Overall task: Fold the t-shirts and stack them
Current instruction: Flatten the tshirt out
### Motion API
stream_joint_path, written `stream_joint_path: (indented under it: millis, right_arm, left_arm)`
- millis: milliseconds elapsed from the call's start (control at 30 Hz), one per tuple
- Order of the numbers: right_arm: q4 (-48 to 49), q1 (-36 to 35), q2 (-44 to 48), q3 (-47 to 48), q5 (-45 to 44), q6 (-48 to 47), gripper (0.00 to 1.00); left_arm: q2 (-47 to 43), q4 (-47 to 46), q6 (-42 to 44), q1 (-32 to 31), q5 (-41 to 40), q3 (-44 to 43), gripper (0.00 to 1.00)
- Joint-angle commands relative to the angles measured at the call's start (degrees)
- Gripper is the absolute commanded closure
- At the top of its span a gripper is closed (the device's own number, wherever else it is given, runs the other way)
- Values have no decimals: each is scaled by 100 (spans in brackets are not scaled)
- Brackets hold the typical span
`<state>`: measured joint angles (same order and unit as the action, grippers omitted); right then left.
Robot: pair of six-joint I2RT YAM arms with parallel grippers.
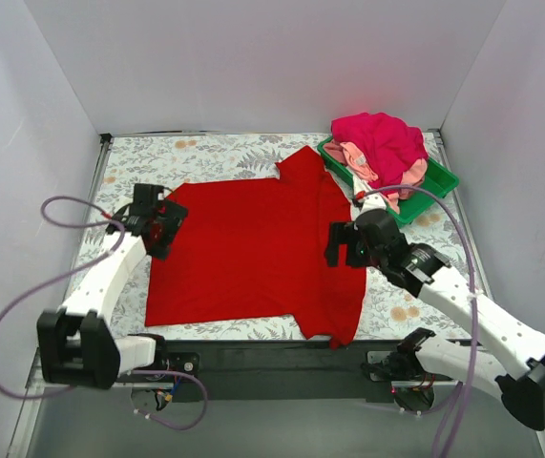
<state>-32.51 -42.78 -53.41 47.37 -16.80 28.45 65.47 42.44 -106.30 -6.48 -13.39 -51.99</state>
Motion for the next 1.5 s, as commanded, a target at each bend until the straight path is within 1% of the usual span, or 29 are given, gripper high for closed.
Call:
stream_joint_path:
  millis: [0,33,67,100,133,167,200,233,300,400,567,733,767,867,1000,1100,1200,1333,1467]
  right_arm:
    - [1314,874,-668,-97,1211,-532,2]
    - [1457,1008,-845,-97,1379,-577,2]
    - [1615,1096,-1021,-71,1503,-603,2]
    - [1877,1245,-1388,-62,1574,-743,2]
    - [2002,1316,-1574,-44,1635,-796,2]
    - [2073,1447,-1776,8,1914,-832,2]
    - [2117,1509,-2153,96,2013,-867,2]
    - [2196,1562,-2330,131,2109,-919,2]
    - [2310,1720,-2778,158,2233,-929,2]
    - [2513,1957,-3200,105,2242,-929,2]
    - [2697,2301,-3527,-254,2391,-876,2]
    - [2741,2617,-3343,-825,2322,-850,2]
    - [2733,2652,-3291,-1061,2278,-832,2]
    - [2733,2819,-3018,-1536,2242,-674,2]
    - [2671,2934,-2483,-1880,2032,-542,2]
    - [2487,2978,-2079,-1951,1873,-489,2]
    - [2355,2978,-1691,-1890,1952,-515,2]
    - [2320,2978,-1340,-1487,2285,-866,2]
    - [2328,2960,-1207,-916,2786,-1209,2]
  left_arm:
    - [1033,-1061,645,-2,881,-390,6]
    - [1246,-1366,733,-2,960,-443,6]
    - [1501,-1430,768,6,961,-522,6]
    - [1721,-1501,838,6,952,-584,6]
    - [2158,-1580,891,6,952,-715,6]
    - [2354,-1554,927,15,935,-803,5]
    - [2539,-1554,1023,15,926,-874,5]
    - [2836,-1537,1024,15,882,-953,5]
    - [3049,-1510,1032,24,645,-989,5]
    - [3278,-1431,1006,50,346,-963,5]
    - [3437,-1440,989,129,249,-691,5]
    - [3499,-1422,980,244,214,-479,5]
    - [3490,-1414,988,252,205,-453,5]
    - [3394,-1396,962,270,152,-347,5]
    - [3191,-1256,892,279,-14,-242,5]
    - [3033,-1080,866,279,-129,-198,5]
    - [2849,-1062,857,288,-112,-93,5]
    - [2603,-1088,1093,288,-50,-171,4]
    - [2436,-1018,1366,288,-41,-583,4]
